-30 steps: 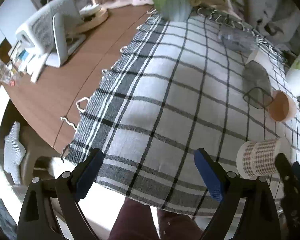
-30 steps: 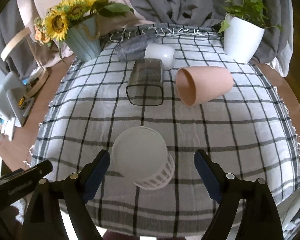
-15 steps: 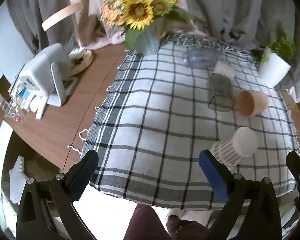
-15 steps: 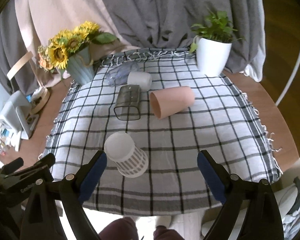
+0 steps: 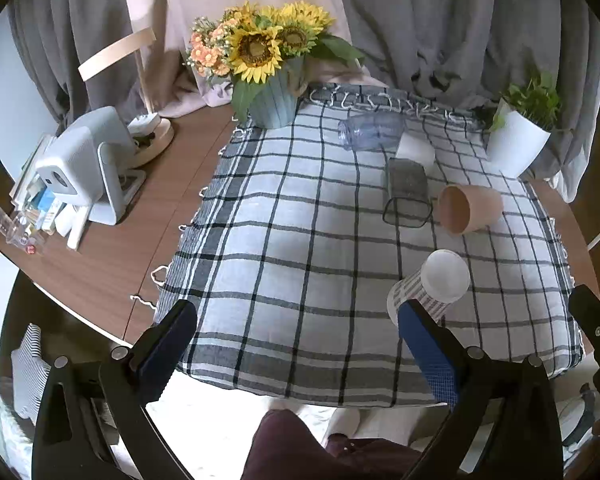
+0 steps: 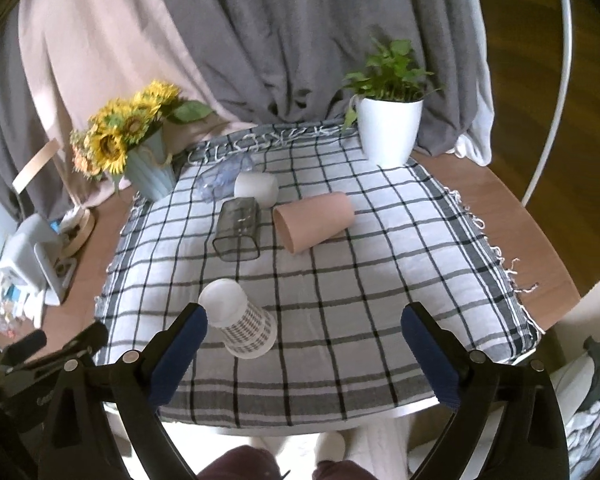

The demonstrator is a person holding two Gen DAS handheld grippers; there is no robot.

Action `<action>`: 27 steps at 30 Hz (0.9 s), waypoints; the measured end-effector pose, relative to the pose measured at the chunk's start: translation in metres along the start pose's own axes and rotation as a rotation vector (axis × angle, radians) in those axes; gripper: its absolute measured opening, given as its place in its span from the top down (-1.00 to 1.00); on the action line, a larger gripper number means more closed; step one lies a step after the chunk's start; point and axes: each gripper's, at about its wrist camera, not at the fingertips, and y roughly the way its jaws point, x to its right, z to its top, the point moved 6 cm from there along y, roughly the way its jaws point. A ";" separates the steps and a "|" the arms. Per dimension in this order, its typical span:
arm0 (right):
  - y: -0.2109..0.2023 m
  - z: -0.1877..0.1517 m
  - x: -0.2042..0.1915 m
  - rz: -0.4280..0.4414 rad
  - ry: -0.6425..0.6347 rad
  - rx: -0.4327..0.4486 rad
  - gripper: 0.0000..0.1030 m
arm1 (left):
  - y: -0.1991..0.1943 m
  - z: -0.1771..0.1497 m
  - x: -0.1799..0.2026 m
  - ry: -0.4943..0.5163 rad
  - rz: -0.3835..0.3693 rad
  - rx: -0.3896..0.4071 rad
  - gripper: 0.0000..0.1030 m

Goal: Flip cup upside down

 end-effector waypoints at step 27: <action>-0.005 0.004 0.000 -0.007 -0.002 0.024 -0.91 | -0.009 0.001 0.002 -0.003 0.009 0.025 -0.99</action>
